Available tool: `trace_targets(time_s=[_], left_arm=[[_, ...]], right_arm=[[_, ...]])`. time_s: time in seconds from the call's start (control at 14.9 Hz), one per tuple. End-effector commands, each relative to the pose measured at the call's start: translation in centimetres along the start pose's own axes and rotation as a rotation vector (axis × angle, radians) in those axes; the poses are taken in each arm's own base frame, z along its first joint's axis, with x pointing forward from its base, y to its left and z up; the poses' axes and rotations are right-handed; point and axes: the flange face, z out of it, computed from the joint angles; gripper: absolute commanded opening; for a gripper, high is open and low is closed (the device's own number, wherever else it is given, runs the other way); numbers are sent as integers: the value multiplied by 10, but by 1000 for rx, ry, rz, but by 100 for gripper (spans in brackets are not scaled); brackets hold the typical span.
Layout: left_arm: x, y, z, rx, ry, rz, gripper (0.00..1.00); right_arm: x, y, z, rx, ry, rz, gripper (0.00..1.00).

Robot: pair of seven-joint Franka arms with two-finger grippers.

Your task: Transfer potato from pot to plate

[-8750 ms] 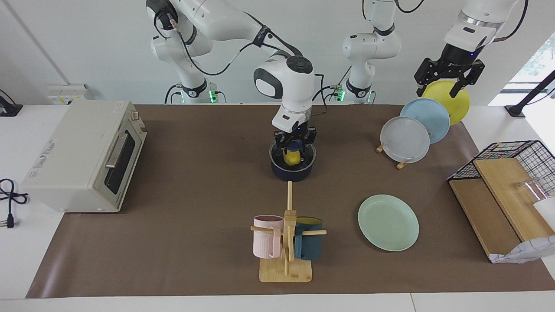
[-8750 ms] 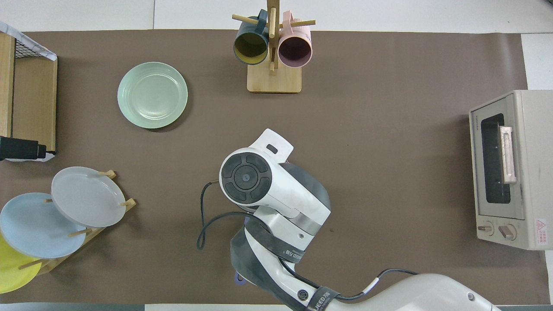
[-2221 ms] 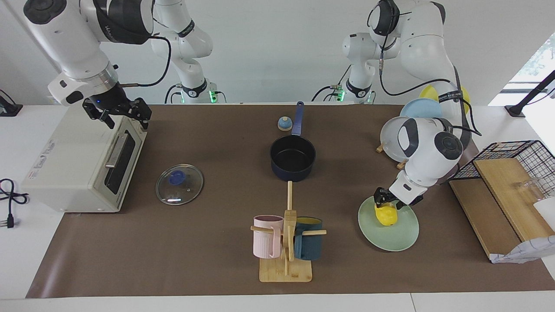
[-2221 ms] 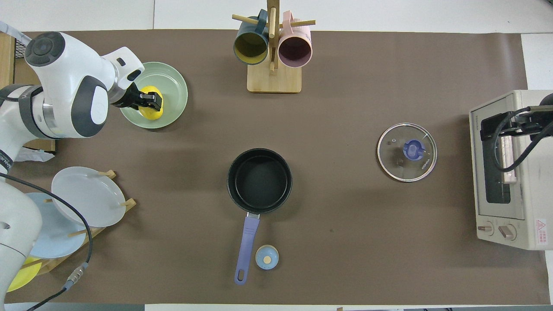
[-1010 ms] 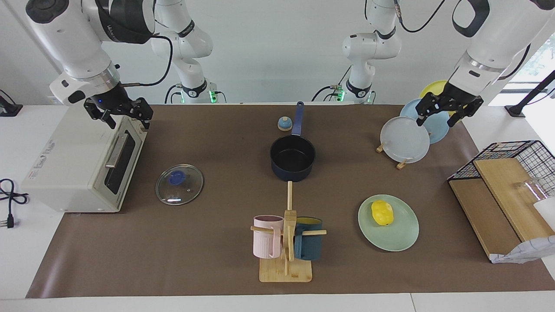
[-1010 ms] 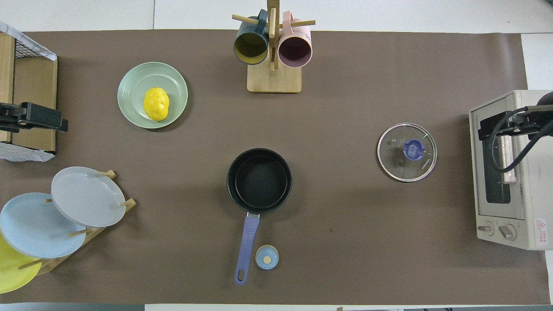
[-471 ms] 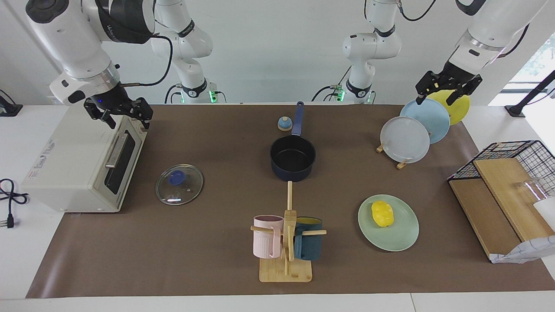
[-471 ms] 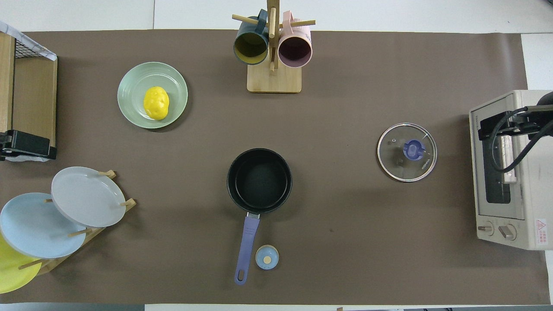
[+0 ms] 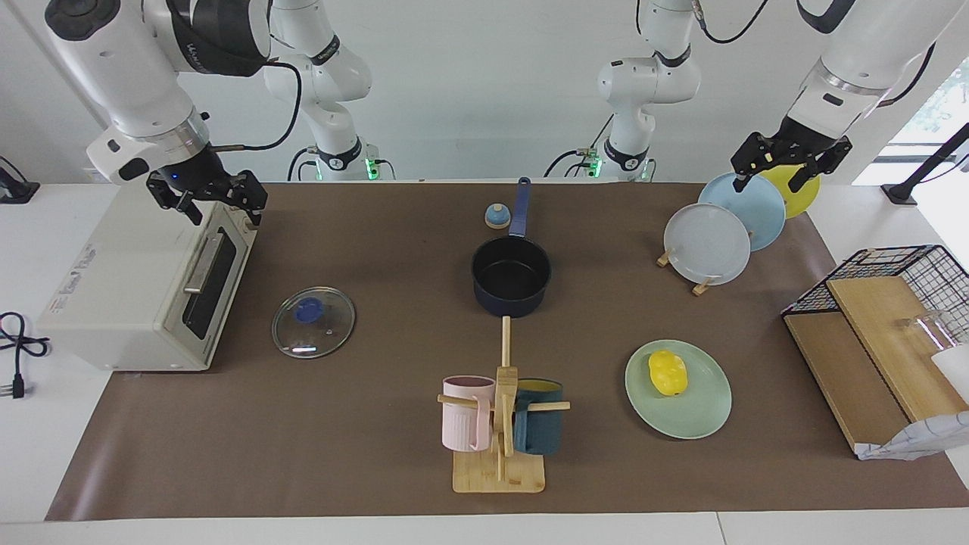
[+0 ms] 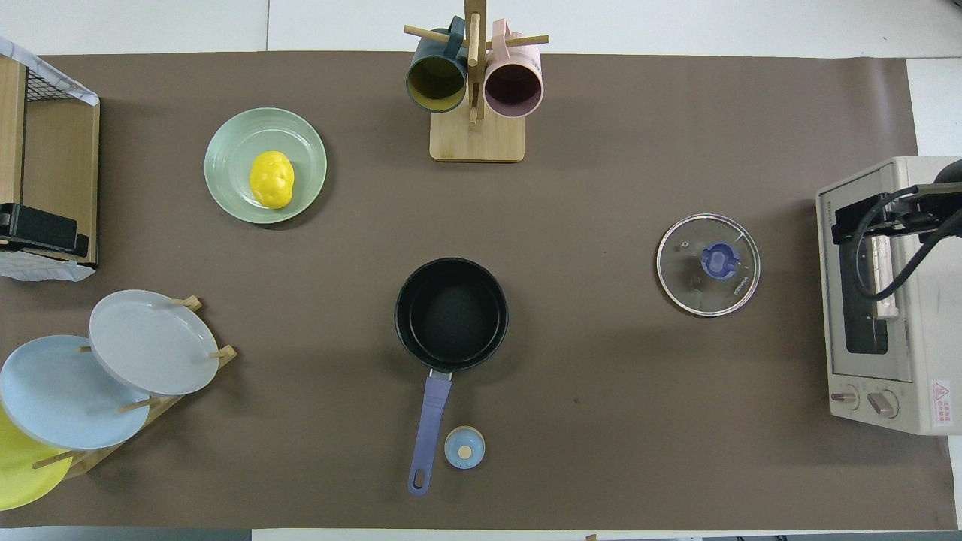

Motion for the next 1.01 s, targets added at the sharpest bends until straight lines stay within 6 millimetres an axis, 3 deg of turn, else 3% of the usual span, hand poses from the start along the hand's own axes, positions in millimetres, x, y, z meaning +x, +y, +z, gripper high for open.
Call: trace_targets(time_s=[0.0,0.2,0.94], left_arm=[[-7,4,13,24,-15,-2,100],[0,4,18,12,-41,-5,100],[-3,7,9,-13,-4,-46,100]], right_arm=[[-1,-2,-3,21,15,14,100],[-1,-2,-3,21,15,14,100],[-2,-2,-3,19,14,14,100]])
